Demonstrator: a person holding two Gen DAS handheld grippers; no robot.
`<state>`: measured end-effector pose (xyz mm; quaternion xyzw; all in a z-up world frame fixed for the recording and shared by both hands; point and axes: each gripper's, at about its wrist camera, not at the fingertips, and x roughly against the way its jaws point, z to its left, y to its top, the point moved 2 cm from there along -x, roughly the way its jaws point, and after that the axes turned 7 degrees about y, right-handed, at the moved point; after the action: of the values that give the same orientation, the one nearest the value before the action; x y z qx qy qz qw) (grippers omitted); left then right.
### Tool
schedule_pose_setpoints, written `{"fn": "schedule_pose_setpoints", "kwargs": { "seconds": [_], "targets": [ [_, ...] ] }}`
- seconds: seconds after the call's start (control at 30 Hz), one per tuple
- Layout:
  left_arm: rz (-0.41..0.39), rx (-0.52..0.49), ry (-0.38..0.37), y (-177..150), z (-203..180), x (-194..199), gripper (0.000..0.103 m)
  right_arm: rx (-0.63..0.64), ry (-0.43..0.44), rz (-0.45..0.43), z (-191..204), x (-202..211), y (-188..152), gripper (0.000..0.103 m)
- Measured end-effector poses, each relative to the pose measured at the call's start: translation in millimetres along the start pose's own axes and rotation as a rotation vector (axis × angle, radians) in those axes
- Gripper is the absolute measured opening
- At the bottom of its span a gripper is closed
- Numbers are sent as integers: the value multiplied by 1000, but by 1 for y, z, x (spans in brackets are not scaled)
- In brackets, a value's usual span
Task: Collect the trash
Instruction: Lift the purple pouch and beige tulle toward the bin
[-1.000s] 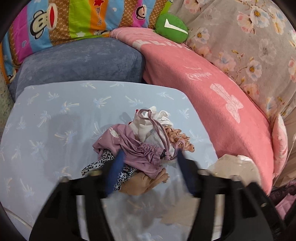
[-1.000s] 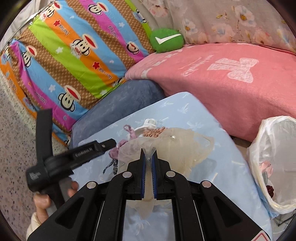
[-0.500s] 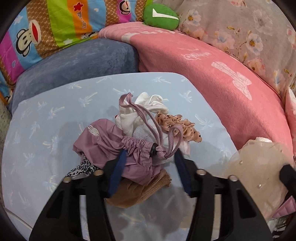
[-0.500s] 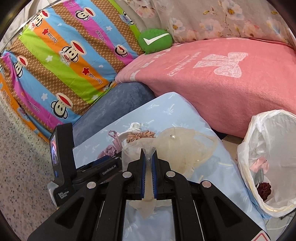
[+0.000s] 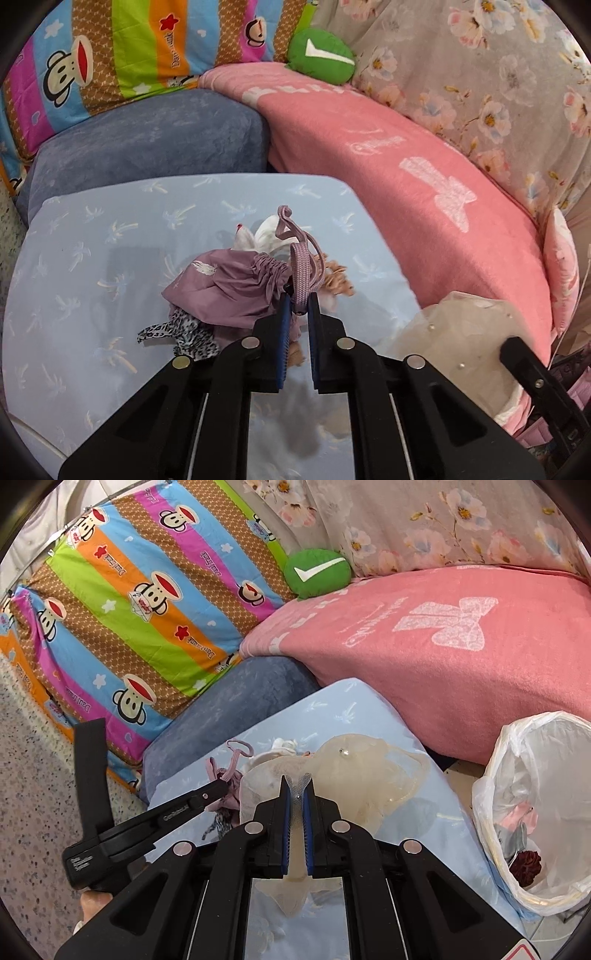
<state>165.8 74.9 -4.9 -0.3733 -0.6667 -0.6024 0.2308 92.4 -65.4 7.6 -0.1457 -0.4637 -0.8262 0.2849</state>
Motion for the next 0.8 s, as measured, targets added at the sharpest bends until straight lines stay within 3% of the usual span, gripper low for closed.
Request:
{"fn": "schedule_pose_setpoints", "kwargs": {
  "seconds": [0.33, 0.8],
  "targets": [
    [-57, -37, -86, 8, -36, 36, 9, 1, -8, -73, -6, 40, 15, 6],
    [-97, -151, -239, 7, -117, 68, 9, -41, -113, -177, -53, 95, 31, 6]
  ]
}}
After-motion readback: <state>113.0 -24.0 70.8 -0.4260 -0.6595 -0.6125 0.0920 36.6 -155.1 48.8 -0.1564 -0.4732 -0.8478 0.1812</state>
